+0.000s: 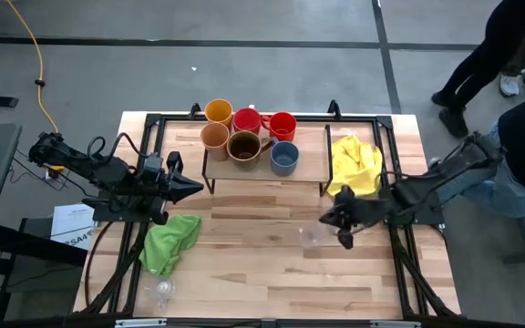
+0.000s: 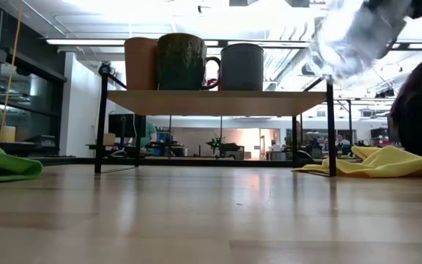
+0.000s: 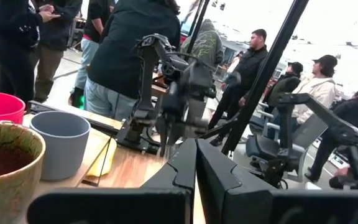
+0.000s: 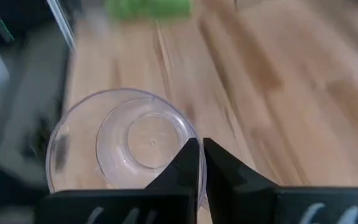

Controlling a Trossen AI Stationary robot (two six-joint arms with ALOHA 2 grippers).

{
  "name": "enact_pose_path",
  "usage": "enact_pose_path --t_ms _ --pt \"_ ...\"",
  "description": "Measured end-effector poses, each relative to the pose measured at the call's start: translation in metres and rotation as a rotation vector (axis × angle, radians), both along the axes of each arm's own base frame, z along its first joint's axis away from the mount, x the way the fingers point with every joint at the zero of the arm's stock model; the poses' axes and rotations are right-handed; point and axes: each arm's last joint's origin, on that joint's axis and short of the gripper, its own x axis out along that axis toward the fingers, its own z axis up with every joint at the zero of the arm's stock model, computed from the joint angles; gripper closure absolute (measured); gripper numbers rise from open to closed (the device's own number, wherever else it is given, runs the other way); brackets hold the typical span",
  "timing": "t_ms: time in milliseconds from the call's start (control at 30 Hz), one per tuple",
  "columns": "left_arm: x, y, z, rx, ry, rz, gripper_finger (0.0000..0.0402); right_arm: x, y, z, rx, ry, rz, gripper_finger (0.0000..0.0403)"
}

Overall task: Stack small to large cups/mugs on shelf
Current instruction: Put the top transparent mug on the shelf

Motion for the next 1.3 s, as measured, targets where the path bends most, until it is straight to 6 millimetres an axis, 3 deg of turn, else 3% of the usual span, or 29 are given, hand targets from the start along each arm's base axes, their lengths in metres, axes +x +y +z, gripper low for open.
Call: enact_pose_path --t_ms 133,267,467,1300 --pt "0.0 0.0 0.0 0.001 0.003 0.0 0.0401 -0.012 -0.005 0.003 0.01 -0.273 -0.102 0.0402" --pt "0.0 0.0 0.0 -0.019 0.001 -0.001 0.0401 -0.01 -0.01 0.018 -0.048 -0.512 -0.178 0.0403" --pt "0.0 0.0 0.0 -0.025 0.0 -0.001 0.0401 -0.006 -0.016 0.043 -0.159 -0.69 -0.192 0.0403" --pt "0.0 0.0 0.0 -0.025 0.0 -0.001 0.0401 -0.006 -0.016 0.048 -0.192 -0.723 -0.177 0.0403"
